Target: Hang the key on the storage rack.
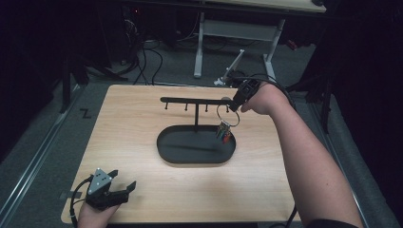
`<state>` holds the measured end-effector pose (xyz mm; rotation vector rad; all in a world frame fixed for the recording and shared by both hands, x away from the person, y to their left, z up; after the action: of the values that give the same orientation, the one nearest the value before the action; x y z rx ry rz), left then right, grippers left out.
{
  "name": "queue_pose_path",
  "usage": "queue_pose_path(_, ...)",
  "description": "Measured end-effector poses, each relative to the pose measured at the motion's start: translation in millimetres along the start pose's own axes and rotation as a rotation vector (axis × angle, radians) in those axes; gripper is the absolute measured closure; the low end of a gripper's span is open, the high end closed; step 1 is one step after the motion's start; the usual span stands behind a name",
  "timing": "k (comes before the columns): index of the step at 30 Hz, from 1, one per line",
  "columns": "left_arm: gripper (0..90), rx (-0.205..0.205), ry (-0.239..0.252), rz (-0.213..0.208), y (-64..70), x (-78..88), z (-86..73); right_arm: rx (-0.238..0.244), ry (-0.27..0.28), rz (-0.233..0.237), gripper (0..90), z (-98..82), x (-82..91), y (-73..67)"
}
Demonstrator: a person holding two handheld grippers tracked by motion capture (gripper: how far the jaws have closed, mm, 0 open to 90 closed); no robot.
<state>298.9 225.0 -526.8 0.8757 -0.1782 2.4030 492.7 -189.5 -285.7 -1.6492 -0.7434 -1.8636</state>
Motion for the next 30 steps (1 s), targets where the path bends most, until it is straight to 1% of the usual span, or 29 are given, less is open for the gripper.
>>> queue_pose_path(1, 17.9, 0.0, 0.0, 0.0, 0.2, 0.1, -0.3, 0.006, -0.002, -0.005, 87.4, 0.4, -1.0, 2.4)
queue_pose_path(2, 17.9, -0.001, 0.001, 0.0, 0.5, -0.1, -0.6, -0.007, -0.005, 0.003, 87.4, 1.0, -2.2, 4.3)
queue_pose_path(7, 17.8, -0.009, -0.002, -0.003, 1.9, -0.9, 0.1, -0.037, -0.017, 0.005, 87.4, 1.5, -6.6, 9.6)
queue_pose_path(8, 17.8, -0.01, 0.001, -0.001, 2.2, -1.1, 0.2, -0.03, -0.009, 0.009, 87.4, 1.0, -8.5, 11.4)
queue_pose_path(11, 17.8, -0.015, -0.002, -0.003, 3.5, -0.3, 0.8, -0.052, -0.021, -0.005, 87.3, 0.7, -12.8, 12.1)
queue_pose_path(13, 17.9, -0.018, 0.001, -0.003, 4.3, 0.5, 1.5, -0.05, -0.012, 0.008, 87.3, -0.2, -17.2, 13.9)
queue_pose_path(14, 17.9, -0.017, 0.003, -0.003, 4.5, 1.0, 1.6, -0.069, -0.011, 0.009, 87.2, -0.4, -19.7, 13.1)
queue_pose_path(15, 17.9, -0.017, 0.004, -0.005, 4.7, 1.3, 1.5, -0.065, -0.004, 0.008, 87.2, -0.5, -21.5, 14.2)
queue_pose_path(17, 17.9, -0.021, 0.007, -0.005, 5.5, 1.4, 1.3, -0.071, 0.01, 0.013, 87.2, -0.4, -23.8, 15.7)
queue_pose_path(18, 17.9, -0.02, 0.007, -0.007, 5.7, 1.4, 1.4, -0.084, 0.01, 0.017, 86.9, -0.6, -24.1, 15.5)
queue_pose_path(19, 17.9, -0.02, 0.007, -0.007, 5.7, 1.4, 1.4, -0.068, 0.019, 0.013, 86.5, -0.5, -24.7, 17.1)
queue_pose_path(20, 17.9, -0.019, 0.002, -0.016, 5.5, 1.3, 2.0, -0.074, 0.024, 0.009, 85.8, -0.7, -24.4, 17.1)
queue_pose_path(21, 17.9, -0.02, 0.006, -0.014, 5.8, 0.4, 2.1, -0.076, 0.032, 0.001, 85.5, -0.7, -23.3, 17.1)
queue_pose_path(22, 17.9, -0.026, 0.001, -0.015, 5.5, -0.2, 2.6, -0.081, 0.044, -0.007, 84.7, -0.9, -21.7, 17.3)
queue_pose_path(23, 17.9, -0.027, 0.001, -0.015, 5.5, -0.6, 2.9, -0.101, 0.045, -0.007, 84.6, -1.5, -19.1, 16.9)
queue_pose_path(24, 17.9, -0.026, 0.003, -0.015, 5.6, -1.3, 3.4, -0.087, 0.053, -0.012, 84.3, -1.6, -18.3, 18.0)
queue_pose_path(26, 17.9, -0.028, 0.003, -0.017, 5.9, -2.2, 4.0, -0.097, 0.058, -0.016, 82.9, -2.5, -16.4, 17.2)
queue_pose_path(29, 17.9, -0.031, -0.008, -0.021, 7.7, -2.5, 3.7, -0.093, 0.068, -0.027, 80.9, -3.9, -16.1, 16.1)
queue_pose_path(30, 18.0, -0.033, -0.01, -0.02, 8.2, -2.1, 3.4, -0.104, 0.067, -0.027, 80.5, -4.8, -15.7, 14.3)
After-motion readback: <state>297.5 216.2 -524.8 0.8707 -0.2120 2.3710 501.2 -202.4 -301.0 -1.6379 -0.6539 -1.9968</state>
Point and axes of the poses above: each handheld gripper's, and its own axes: x roughly backward along the jaws, z roughly out of its top, y roughly to its right, the point moved 1 cm from there along -x, roughly forward along the jaws, and after that the axes turned 7 degrees about -y, right-handed, at the moved point
